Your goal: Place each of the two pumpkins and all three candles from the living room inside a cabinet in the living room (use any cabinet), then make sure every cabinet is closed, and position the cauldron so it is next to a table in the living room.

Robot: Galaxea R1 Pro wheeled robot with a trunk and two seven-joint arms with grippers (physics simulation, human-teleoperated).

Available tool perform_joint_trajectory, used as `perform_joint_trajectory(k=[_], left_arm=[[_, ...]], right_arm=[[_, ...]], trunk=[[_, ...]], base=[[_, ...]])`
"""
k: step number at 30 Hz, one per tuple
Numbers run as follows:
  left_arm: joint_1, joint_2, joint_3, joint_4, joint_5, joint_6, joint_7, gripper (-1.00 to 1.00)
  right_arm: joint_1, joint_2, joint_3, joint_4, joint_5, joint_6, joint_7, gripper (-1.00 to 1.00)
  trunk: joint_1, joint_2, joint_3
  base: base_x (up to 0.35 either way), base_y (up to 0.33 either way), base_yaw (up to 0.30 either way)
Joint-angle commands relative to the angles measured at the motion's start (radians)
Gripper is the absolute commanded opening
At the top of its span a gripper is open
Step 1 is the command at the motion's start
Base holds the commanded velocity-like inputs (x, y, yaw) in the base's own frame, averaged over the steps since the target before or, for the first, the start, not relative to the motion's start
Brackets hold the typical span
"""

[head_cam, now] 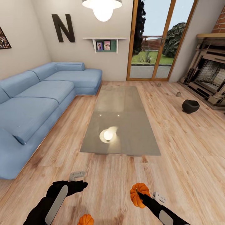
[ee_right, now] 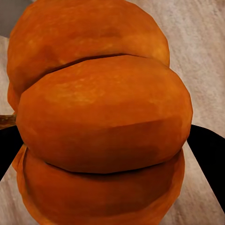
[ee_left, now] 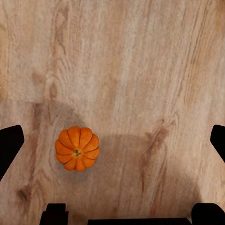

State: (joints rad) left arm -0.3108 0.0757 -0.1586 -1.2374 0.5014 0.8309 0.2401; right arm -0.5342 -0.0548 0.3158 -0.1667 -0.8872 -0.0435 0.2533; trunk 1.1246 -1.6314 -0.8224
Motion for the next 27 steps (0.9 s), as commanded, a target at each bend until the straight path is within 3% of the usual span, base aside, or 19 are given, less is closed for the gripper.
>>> perform_joint_trajectory(k=[1,18,24,27], left_arm=[[-0.001,0.001,-0.002,0.002,0.010,0.002,0.011,1.00],[-0.001,0.001,-0.002,0.010,0.011,0.002,0.012,1.00],[-0.001,0.002,-0.001,0.004,0.011,0.004,0.008,1.00],[-0.001,0.005,0.001,-0.002,0.011,0.007,0.006,1.00]], right_arm=[[-0.001,0.000,0.009,0.000,-0.010,-0.004,0.003,-1.00],[-0.001,0.001,0.013,-0.018,-0.001,-0.004,0.030,-1.00],[-0.001,-0.003,0.065,-0.065,-0.003,0.033,0.193,-1.00],[-0.001,-0.002,0.074,-0.113,-0.002,0.136,0.228,-1.00]], trunk=[[0.004,-0.008,-0.004],[0.069,-0.127,-0.057],[0.092,-0.169,-0.076],[0.104,-0.190,-0.085]], base=[[0.000,0.000,0.000],[0.000,0.000,0.000],[0.000,0.000,0.000],[0.000,0.000,0.000]])
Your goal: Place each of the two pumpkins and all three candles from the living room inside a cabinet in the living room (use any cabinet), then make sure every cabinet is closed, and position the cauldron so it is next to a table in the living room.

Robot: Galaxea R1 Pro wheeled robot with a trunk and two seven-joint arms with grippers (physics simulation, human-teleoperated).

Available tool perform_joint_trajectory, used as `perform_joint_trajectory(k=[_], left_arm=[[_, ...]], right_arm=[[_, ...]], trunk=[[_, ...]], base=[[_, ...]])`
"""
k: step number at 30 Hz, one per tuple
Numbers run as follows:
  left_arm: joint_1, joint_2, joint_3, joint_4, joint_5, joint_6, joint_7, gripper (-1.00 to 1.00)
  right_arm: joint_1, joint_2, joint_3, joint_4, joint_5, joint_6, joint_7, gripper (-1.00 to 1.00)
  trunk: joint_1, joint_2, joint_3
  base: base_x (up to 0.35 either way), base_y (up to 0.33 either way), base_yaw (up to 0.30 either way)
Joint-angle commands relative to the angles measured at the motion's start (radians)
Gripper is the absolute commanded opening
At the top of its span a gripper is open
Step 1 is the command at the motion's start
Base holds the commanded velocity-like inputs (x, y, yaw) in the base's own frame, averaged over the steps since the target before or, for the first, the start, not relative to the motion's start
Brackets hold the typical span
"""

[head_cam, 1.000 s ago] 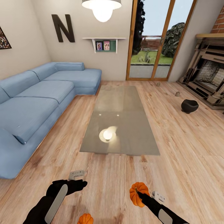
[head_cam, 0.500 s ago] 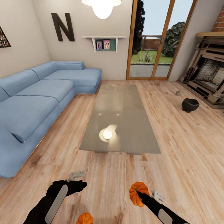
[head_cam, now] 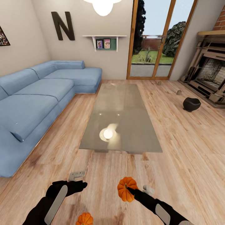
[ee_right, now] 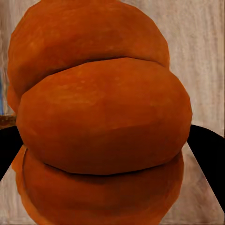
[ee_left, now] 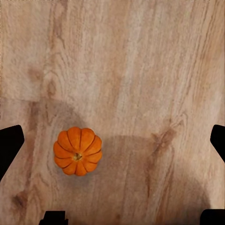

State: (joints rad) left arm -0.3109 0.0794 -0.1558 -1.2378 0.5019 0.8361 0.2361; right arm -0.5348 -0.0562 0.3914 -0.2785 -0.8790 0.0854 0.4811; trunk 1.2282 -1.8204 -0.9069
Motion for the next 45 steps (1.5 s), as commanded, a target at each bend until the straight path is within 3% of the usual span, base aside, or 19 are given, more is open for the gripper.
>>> perform_joint_trajectory(k=[1,5,13,18,25,28,31,34,36,39,42,45], left_arm=[[0.000,0.002,-0.002,-0.002,0.011,0.003,0.010,1.00],[0.000,0.017,0.008,-0.012,0.017,0.007,0.006,1.00],[-0.001,0.049,0.020,-0.037,0.024,0.027,0.003,1.00],[-0.001,0.055,0.021,-0.037,0.024,0.031,0.003,1.00],[-0.003,0.056,0.036,-0.026,0.052,0.032,0.003,1.00],[-0.003,0.058,0.066,-0.018,0.056,0.031,0.001,1.00],[-0.002,0.059,0.091,0.034,0.056,0.030,0.000,1.00],[-0.002,0.070,0.110,0.179,0.051,0.011,-0.003,1.00],[-0.002,0.097,0.118,0.275,0.051,-0.037,-0.047,1.00],[-0.002,0.125,0.121,0.397,0.039,-0.158,-0.230,1.00],[-0.002,0.152,0.122,0.474,0.030,-0.225,-0.371,1.00],[-0.002,0.176,0.122,0.514,0.026,-0.276,-0.439,1.00]], right_arm=[[-0.001,-0.001,-0.001,-0.009,-0.010,0.028,0.002,-1.00],[-0.001,-0.003,-0.004,-0.048,-0.013,0.214,-0.020,-1.00],[-0.011,-0.004,-0.015,-0.122,-0.025,0.455,-0.105,-1.00],[-0.013,-0.007,-0.039,-0.213,-0.027,0.531,-0.132,-1.00],[-0.014,-0.021,-0.060,-0.291,-0.033,0.605,-0.136,-1.00],[-0.014,-0.021,-0.065,-0.377,-0.033,0.658,-0.135,-1.00],[-0.014,-0.021,-0.066,-0.408,-0.032,0.675,-0.138,-1.00],[-0.014,-0.021,-0.066,-0.422,-0.032,0.681,-0.141,-1.00],[-0.014,-0.021,-0.065,-0.427,-0.032,0.682,-0.141,-1.00],[-0.014,-0.022,-0.062,-0.430,-0.032,0.684,-0.142,-1.00],[-0.014,-0.023,-0.061,-0.445,-0.032,0.685,-0.142,-1.00],[-0.014,-0.023,-0.061,-0.547,-0.026,0.723,-0.145,-1.00]], trunk=[[0.004,-0.008,-0.004],[0.019,-0.036,-0.017],[0.050,-0.092,-0.042],[0.069,-0.127,-0.057],[0.096,-0.176,-0.079],[0.107,-0.197,-0.089],[0.119,-0.218,-0.098],[0.130,-0.239,-0.107],[0.138,-0.253,-0.114],[0.150,-0.274,-0.123],[0.161,-0.295,-0.132],[0.173,-0.316,-0.142]], base=[[0.000,0.000,0.000],[0.000,0.000,0.000],[0.000,0.000,0.000],[0.000,0.000,0.000],[0.000,0.000,0.000],[0.000,0.000,0.000],[0.000,0.000,0.000],[0.000,0.000,0.000],[0.000,0.000,0.000],[0.000,0.000,0.000],[0.000,0.000,0.000],[0.000,0.000,0.000]])
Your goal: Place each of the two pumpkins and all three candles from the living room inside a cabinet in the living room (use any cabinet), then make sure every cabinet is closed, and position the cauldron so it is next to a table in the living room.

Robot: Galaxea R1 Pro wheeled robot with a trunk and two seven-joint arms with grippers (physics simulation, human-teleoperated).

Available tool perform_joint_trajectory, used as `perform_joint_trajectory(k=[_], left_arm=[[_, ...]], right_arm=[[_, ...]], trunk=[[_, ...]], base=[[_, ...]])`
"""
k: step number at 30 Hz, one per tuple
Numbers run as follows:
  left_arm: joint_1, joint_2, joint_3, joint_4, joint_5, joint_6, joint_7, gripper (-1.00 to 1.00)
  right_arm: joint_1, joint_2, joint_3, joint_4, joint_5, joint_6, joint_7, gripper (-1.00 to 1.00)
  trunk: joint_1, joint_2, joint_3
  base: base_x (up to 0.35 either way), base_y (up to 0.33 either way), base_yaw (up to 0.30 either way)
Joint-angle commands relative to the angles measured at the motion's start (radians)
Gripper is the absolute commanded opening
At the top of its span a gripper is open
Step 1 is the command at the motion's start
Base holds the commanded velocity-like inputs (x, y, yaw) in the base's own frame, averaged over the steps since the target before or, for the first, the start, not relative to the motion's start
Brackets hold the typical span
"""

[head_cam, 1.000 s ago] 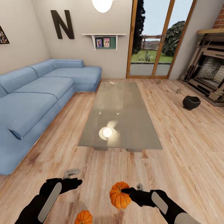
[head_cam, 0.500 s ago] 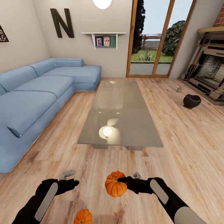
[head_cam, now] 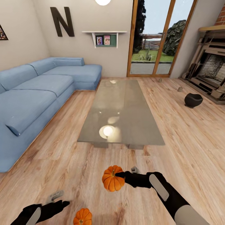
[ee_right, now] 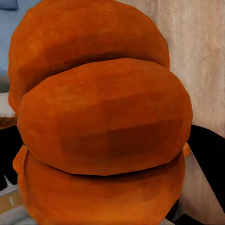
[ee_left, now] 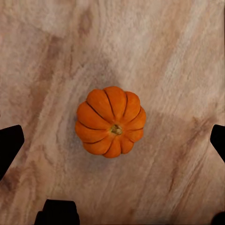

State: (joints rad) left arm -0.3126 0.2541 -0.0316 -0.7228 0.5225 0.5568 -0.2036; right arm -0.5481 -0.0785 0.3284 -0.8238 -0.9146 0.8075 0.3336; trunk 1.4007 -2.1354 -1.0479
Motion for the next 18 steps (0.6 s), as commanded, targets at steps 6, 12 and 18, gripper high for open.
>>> perform_joint_trajectory(k=[6,12,18], left_arm=[[0.000,0.009,-0.002,0.013,0.004,-0.042,-0.024,1.00],[0.000,0.009,-0.001,0.020,0.014,-0.107,-0.026,1.00],[0.000,0.009,-0.006,0.136,0.014,-0.221,-0.060,1.00]], right_arm=[[0.003,0.005,0.003,-0.312,0.006,0.100,-0.065,-1.00],[0.003,0.008,0.004,-0.391,0.002,0.120,-0.124,-1.00],[0.004,0.008,0.004,-0.416,0.002,0.122,-0.130,-1.00]], trunk=[[0.023,-0.043,-0.020],[0.046,-0.085,-0.039],[0.069,-0.127,-0.057]], base=[[0.000,0.000,0.000],[0.000,0.000,0.000],[0.000,0.000,0.000]])
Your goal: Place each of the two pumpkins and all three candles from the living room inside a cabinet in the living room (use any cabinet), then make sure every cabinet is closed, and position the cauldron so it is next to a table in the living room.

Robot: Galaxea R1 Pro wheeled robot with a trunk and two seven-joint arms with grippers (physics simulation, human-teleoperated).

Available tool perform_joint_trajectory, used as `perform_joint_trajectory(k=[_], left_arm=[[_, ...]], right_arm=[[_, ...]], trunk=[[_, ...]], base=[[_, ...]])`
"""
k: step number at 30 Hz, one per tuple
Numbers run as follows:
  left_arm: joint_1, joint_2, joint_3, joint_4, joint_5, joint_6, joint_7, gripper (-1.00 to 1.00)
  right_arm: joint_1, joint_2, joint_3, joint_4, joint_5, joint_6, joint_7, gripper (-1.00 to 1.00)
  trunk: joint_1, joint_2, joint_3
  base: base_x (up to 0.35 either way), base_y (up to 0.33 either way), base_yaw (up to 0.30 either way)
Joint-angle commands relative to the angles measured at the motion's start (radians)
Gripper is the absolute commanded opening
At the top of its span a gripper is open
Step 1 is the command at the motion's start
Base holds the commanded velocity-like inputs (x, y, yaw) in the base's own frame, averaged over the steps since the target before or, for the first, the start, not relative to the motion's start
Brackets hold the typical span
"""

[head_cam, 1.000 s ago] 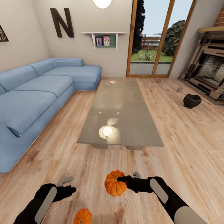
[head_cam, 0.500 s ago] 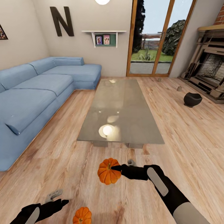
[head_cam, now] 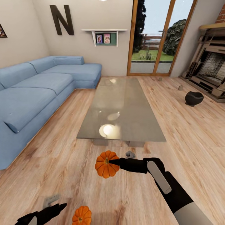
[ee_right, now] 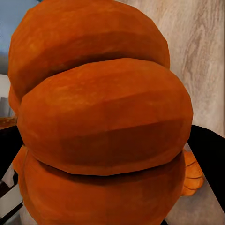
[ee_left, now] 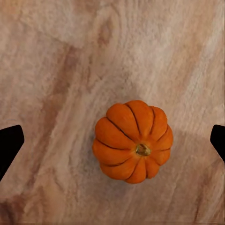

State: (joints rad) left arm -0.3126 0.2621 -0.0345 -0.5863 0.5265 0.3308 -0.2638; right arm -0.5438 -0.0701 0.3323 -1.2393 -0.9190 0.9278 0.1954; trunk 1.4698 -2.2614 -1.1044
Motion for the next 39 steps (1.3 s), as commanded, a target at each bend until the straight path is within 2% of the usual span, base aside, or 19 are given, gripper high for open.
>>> perform_joint_trajectory(k=[1,4,7,20,25,27,34,39], left_arm=[[0.000,0.002,-0.003,0.006,0.010,0.002,-0.024,1.00],[0.000,0.008,0.001,0.014,0.008,-0.003,-0.107,1.00],[0.000,0.022,0.002,0.016,0.009,-0.004,-0.158,1.00],[0.001,0.039,0.002,0.032,0.015,-0.006,-0.183,1.00],[0.001,0.040,-0.003,0.040,0.008,-0.007,-0.294,1.00],[0.001,0.039,-0.006,0.056,0.005,-0.008,-0.317,1.00],[0.001,0.035,-0.008,0.087,0.000,-0.010,-0.332,1.00],[0.001,0.033,-0.008,0.090,0.000,-0.025,-0.331,1.00]], right_arm=[[-0.001,-0.001,0.001,-0.001,0.007,0.002,0.007,-1.00],[-0.001,-0.002,0.001,-0.002,0.010,0.001,0.006,-1.00],[-0.001,-0.002,0.001,-0.004,0.010,0.000,0.006,-1.00],[-0.001,-0.002,0.002,-0.009,0.021,0.000,0.006,-1.00],[-0.001,-0.003,0.001,-0.008,0.012,-0.002,0.007,-1.00],[-0.001,-0.002,0.001,-0.007,0.011,-0.004,0.007,-1.00],[-0.001,-0.003,0.002,-0.001,0.016,-0.011,0.006,-1.00],[-0.001,-0.003,0.002,0.001,0.012,-0.012,0.006,-1.00]], trunk=[[0.004,-0.008,-0.004],[0.015,-0.029,-0.013],[0.027,-0.050,-0.023],[0.077,-0.141,-0.064],[0.096,-0.176,-0.079],[0.103,-0.190,-0.085],[0.130,-0.239,-0.107],[0.132,-0.240,-0.127]], base=[[0.000,0.000,0.000],[0.000,0.000,0.000],[0.000,0.000,0.000],[0.000,0.000,0.000],[0.000,0.000,0.000],[0.000,0.000,0.000],[0.000,0.000,0.000],[0.000,0.000,0.000]])
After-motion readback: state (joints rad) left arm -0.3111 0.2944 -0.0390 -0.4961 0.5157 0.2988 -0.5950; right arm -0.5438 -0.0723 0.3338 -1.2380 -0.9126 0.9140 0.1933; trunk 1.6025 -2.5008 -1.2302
